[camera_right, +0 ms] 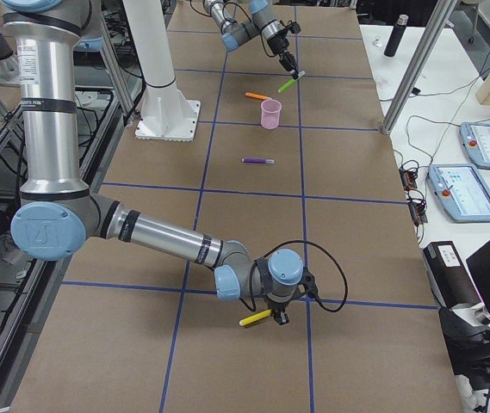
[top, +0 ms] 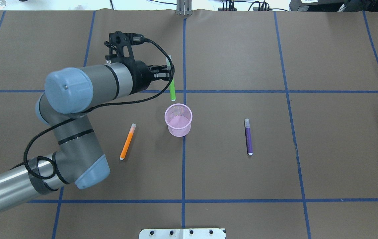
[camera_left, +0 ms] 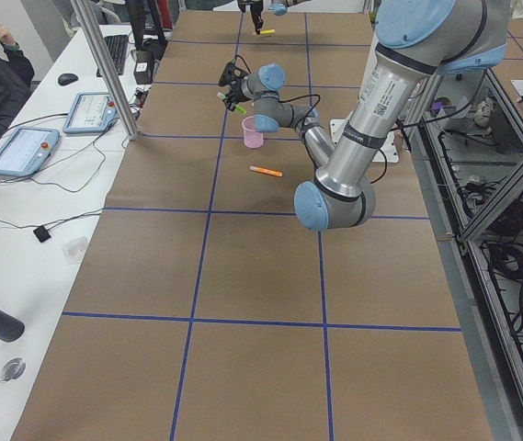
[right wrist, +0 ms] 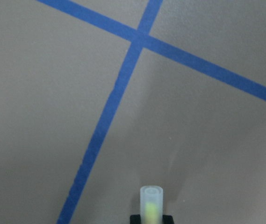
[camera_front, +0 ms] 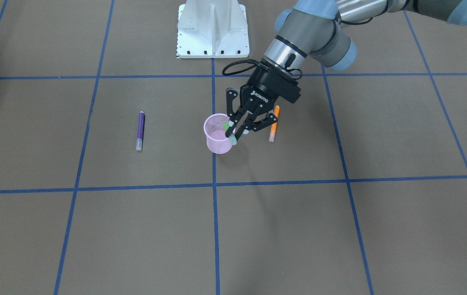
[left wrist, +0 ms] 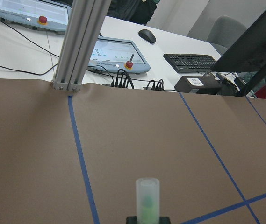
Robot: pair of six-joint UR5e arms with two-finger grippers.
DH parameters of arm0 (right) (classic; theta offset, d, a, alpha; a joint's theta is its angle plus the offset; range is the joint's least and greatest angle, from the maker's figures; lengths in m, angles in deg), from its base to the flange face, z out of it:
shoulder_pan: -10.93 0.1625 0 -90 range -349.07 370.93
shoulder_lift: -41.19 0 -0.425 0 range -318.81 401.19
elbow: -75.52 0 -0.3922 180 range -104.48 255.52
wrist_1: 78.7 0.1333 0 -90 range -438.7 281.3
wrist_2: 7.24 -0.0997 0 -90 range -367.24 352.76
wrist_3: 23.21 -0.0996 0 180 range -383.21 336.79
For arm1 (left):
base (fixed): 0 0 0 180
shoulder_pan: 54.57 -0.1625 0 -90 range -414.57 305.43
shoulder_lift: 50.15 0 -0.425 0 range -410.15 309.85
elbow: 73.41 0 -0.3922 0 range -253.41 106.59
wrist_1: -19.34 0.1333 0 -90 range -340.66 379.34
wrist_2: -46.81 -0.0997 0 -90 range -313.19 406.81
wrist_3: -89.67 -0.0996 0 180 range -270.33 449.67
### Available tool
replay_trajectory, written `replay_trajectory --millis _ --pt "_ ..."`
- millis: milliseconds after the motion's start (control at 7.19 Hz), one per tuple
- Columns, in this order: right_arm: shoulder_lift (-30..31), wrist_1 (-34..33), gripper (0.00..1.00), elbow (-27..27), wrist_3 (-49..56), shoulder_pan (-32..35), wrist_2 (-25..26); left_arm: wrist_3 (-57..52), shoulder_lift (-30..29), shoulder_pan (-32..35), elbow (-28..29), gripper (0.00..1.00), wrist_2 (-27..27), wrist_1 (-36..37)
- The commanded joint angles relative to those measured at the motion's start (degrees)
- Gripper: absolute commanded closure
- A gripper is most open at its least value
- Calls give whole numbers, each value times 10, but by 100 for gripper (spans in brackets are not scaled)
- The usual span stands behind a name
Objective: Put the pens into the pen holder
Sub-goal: 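Lower the green marker into the pink cup and open the left gripper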
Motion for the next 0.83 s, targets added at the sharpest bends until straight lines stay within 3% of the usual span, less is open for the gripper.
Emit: replay_trajectory --millis 0,695 --pt "-20 0 100 -16 -31 1 -6 -23 0 -41 1 100 -31 -4" --pt "-40 0 100 -44 -37 18 -38 -41 -5 -43 47 100 -37 -4"
